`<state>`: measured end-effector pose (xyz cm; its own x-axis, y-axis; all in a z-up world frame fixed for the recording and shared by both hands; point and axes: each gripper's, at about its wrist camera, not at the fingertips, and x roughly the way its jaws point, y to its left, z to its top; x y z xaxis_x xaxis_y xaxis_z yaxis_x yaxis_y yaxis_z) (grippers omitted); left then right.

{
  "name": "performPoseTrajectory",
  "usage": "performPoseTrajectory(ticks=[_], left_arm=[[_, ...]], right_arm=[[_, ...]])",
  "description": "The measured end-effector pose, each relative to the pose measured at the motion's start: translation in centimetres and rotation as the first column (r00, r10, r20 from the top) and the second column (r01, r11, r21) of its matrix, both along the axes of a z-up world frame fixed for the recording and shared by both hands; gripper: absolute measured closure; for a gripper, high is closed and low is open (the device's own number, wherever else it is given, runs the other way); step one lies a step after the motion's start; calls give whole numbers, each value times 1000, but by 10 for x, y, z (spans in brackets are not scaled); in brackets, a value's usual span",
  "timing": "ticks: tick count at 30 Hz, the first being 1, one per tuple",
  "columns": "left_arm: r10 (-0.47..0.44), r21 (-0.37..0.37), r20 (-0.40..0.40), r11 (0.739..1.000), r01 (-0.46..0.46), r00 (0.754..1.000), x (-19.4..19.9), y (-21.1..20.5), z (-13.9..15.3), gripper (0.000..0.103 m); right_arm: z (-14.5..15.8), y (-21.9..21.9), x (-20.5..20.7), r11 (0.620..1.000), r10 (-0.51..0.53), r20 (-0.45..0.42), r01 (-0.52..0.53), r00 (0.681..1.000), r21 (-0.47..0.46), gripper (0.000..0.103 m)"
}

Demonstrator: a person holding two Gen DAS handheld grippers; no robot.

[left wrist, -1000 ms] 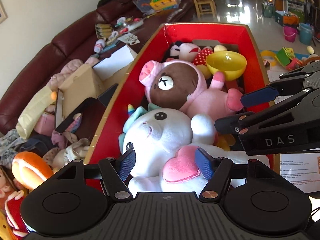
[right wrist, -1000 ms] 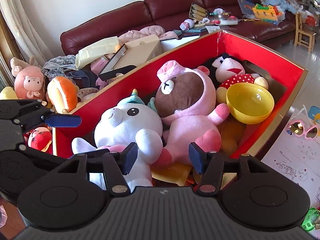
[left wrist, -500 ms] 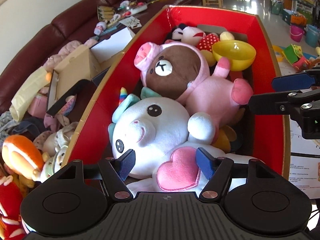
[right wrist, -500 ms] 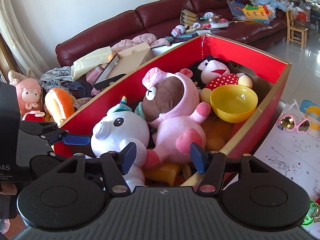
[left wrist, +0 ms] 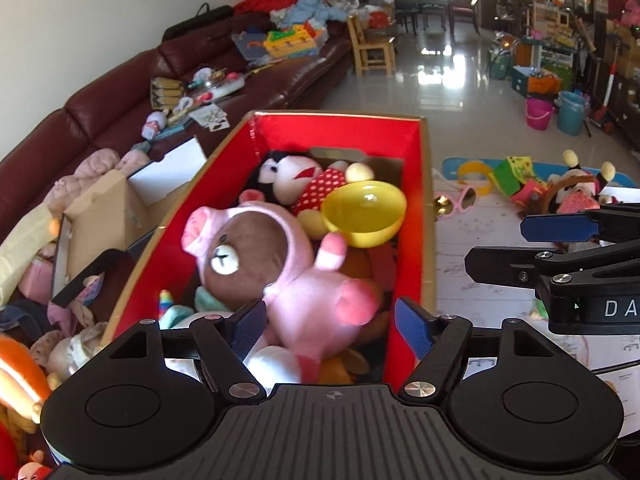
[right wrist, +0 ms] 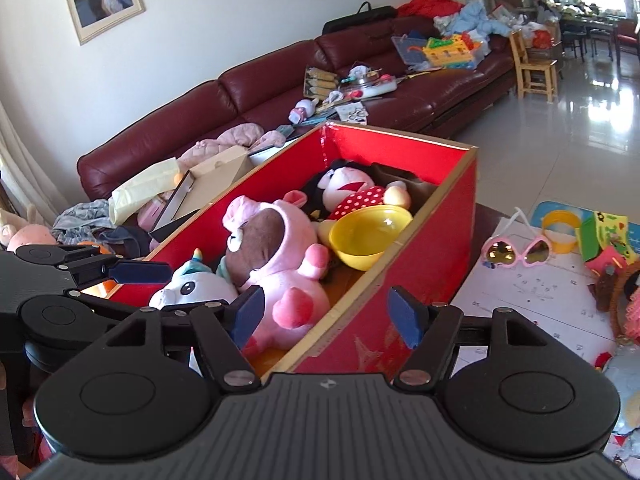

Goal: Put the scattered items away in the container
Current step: 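Withdraw both grippers from the box back to the toy pile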

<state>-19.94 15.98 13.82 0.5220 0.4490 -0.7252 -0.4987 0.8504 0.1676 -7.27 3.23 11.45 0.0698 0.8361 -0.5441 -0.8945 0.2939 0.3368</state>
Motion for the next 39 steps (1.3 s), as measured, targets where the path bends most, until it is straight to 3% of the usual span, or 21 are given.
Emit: performPoseTrajectory(ticks=[9,13,18,26,39], left_arm=[[-142,-51,46,988,144,989,50,-42,-4,20],[-215,-68,27,974,217,976,72,-66,-21,20],[-258,-146,-7,956,254,966,101,-81,-55,21],[-263,-194,-111,952,238,958,138,-94,-112,23],[-324,-165,-188,941,295,927,167,-102,-136,23]], right_arm=[[-7,-74,55,971,-235,40,236,971,-28,27],[-24,-108,80,937,-345,2,345,939,-55,27],[-57,-138,97,891,-444,-41,435,895,-130,27],[-110,-147,100,862,-465,-82,429,882,-271,30],[-133,-134,105,855,-444,-100,388,891,-344,39]])
